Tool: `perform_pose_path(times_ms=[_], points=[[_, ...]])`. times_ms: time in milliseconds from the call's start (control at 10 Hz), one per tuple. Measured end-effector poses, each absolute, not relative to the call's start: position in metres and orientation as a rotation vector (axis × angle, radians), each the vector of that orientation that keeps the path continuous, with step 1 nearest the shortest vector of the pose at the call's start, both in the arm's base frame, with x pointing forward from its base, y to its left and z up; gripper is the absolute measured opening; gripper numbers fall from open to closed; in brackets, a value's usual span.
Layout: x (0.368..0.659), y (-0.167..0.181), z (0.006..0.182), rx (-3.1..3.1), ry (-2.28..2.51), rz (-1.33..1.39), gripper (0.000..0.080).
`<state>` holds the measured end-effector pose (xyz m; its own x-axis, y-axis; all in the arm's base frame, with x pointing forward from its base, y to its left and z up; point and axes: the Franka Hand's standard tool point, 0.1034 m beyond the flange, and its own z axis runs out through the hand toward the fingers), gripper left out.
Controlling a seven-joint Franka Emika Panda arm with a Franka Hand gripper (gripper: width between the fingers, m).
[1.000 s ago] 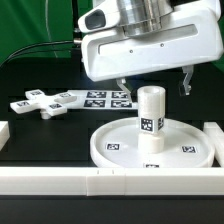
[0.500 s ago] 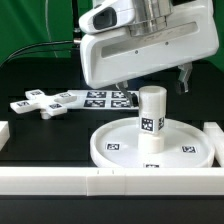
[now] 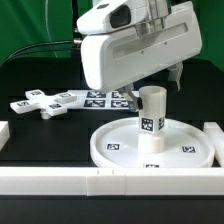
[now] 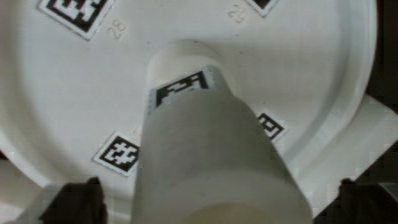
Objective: Assemble round table
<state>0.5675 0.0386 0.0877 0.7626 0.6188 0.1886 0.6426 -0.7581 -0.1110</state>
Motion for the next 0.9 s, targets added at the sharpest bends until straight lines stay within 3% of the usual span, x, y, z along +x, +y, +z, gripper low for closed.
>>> perform_pose_path(times_ms=[900], points=[[0.5697,0.0397,0.0837,-2.353,-2.012,-0.232,0.0649]])
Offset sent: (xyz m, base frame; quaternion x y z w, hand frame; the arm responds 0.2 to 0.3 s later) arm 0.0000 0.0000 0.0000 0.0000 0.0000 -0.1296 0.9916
